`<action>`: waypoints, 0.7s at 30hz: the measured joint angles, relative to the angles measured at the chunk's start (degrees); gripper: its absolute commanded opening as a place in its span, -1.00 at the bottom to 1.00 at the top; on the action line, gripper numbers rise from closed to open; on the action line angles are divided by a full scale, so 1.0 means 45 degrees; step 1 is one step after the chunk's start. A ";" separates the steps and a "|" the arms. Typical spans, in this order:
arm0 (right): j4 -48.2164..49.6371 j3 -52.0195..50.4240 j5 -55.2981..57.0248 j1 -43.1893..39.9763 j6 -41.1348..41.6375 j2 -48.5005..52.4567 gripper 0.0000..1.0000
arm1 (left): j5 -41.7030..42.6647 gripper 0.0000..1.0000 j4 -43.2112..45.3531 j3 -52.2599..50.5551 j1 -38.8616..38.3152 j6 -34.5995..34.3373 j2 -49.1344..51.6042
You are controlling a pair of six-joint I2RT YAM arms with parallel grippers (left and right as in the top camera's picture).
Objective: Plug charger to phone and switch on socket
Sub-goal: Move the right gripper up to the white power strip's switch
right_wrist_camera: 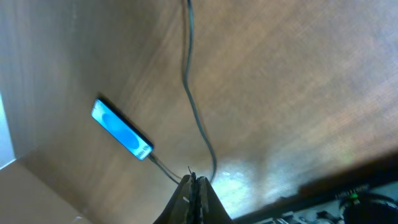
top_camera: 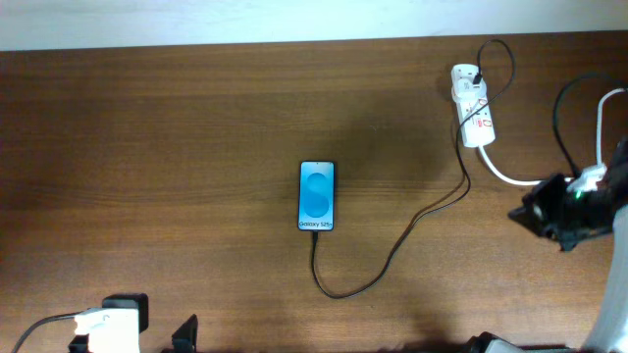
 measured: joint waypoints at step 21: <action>0.4901 0.2540 -0.0374 0.0000 0.1783 0.2312 -0.92 | 0.0000 0.99 -0.0005 0.0000 0.0000 0.0000 0.0000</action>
